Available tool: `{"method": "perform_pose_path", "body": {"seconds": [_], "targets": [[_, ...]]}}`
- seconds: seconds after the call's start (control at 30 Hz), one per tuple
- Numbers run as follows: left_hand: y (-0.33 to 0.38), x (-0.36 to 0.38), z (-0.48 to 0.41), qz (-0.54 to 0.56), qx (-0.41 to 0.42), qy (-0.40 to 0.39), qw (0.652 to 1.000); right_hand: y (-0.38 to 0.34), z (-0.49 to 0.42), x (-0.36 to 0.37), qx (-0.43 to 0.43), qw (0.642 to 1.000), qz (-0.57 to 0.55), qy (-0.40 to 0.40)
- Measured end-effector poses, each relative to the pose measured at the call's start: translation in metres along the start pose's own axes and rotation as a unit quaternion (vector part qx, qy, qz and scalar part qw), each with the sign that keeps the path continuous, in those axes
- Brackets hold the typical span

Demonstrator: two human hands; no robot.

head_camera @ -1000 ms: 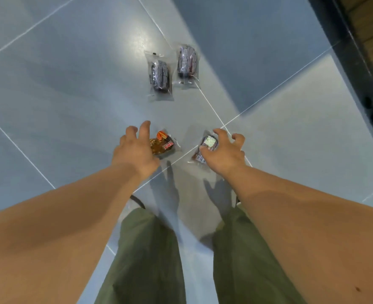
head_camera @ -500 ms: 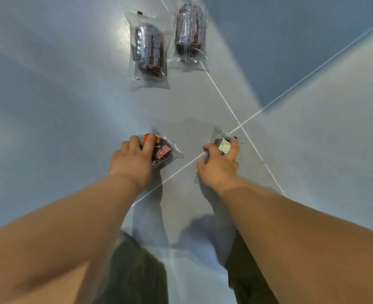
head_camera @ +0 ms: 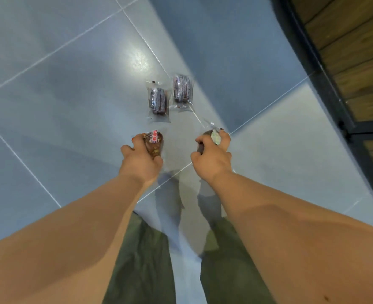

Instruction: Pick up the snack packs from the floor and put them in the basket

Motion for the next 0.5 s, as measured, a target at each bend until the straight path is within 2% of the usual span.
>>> {"method": "perform_pose_path", "body": {"seconds": [0.33,0.5], "targets": [[0.099,-0.095,0.228,0.097,0.032,0.070,0.992,-0.095,0.225,-0.115,-0.099,0.994,0.000,0.038],[0.146,-0.119,0.333,0.121,0.076,0.112,0.983,-0.107,0.328,-0.164,-0.120,0.986,-0.034,0.111]]}}
Point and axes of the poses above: each hand's wrist, its own z-axis away from the middle knuckle, its own x-axis out of the palm, y = z × x, the point moved 3 cm from there along -z, towards the middle knuckle, and after that the axes turned 14 degrees about -y, right-handed, at the moved point
